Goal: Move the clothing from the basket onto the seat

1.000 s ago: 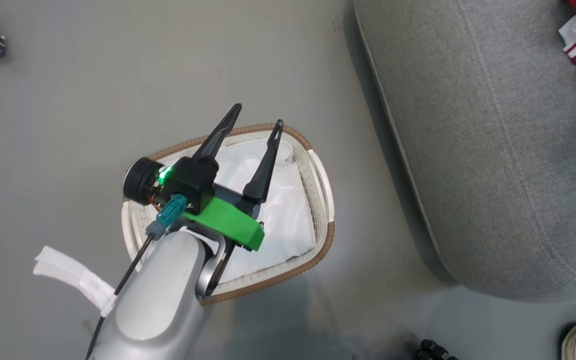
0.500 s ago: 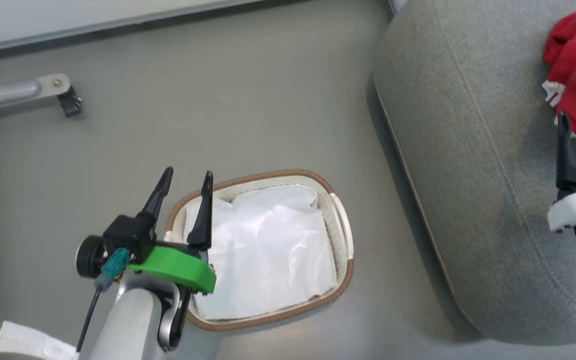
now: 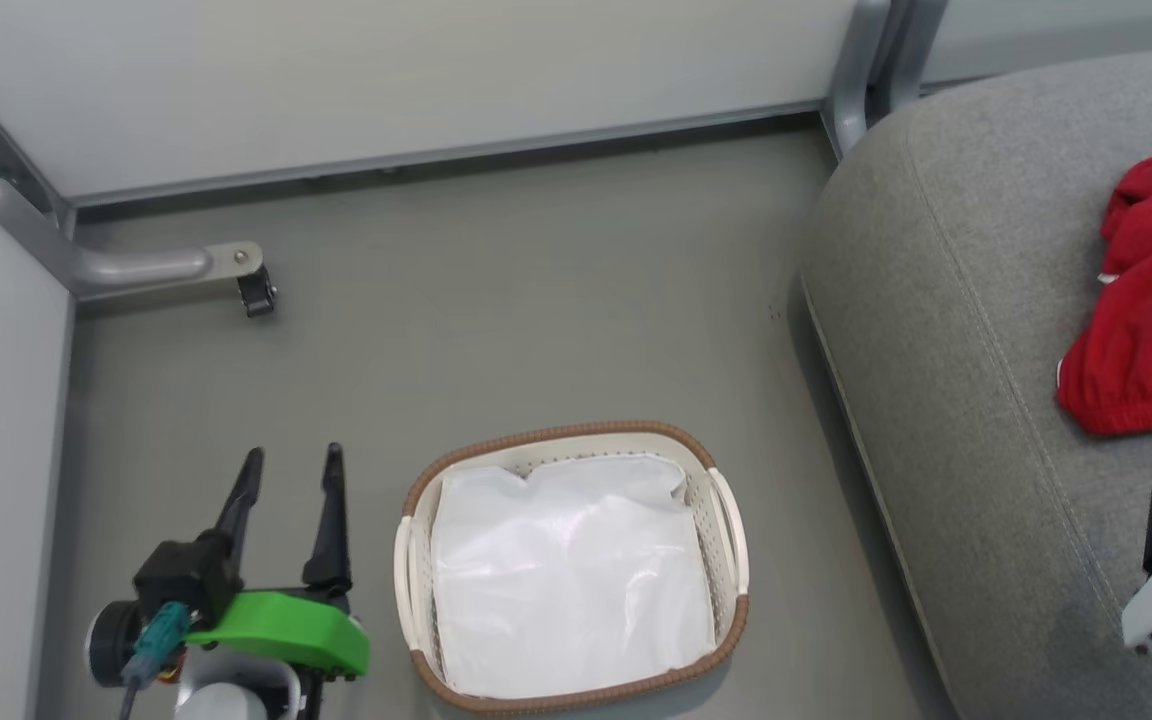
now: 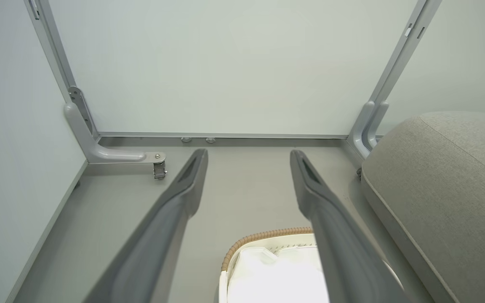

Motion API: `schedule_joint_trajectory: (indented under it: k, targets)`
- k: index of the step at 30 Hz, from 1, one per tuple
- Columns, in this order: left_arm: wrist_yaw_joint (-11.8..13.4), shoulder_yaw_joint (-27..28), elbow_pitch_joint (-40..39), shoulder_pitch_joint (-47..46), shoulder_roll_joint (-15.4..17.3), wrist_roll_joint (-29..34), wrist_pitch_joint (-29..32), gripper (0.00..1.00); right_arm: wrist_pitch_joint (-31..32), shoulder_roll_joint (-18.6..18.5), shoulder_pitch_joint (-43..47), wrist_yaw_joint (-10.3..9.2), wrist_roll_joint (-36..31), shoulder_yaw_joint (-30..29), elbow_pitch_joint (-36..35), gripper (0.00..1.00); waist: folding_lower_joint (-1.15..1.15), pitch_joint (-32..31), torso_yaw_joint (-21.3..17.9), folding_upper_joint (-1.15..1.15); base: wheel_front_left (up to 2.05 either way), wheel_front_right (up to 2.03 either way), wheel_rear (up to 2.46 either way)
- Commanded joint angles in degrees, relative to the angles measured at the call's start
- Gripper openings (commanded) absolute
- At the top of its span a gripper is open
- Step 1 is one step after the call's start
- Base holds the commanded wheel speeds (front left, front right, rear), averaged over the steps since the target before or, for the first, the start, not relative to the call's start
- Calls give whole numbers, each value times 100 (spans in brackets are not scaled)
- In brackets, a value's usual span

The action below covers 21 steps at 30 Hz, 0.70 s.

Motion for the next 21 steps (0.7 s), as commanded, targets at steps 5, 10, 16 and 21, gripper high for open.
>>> schedule_joint_trajectory:
  k: [5, 10, 16, 21]
  targets:
    - [-11, 451, -136, 361, -10, 176, -5, 100, -12, 301, 362, -7, -13, 444, -352, 100, 0, -472, 214, 0, 0, 0, 0]
    - [-11, 703, -162, 480, -17, 278, -5, 100, -12, 393, 171, -7, 157, 1168, -550, 100, 0, -550, 308, 0, 0, 0, 0]
    - [-11, 800, -145, 543, -23, 324, -5, 100, -12, 385, -27, -7, 265, 1674, -466, 100, 0, -632, 511, 0, 0, 0, 0]
    - [-11, 788, -126, 619, -22, 333, -5, 100, -12, 426, -6, -7, 279, 1797, -413, 100, 0, -693, 629, 0, 0, 0, 0]
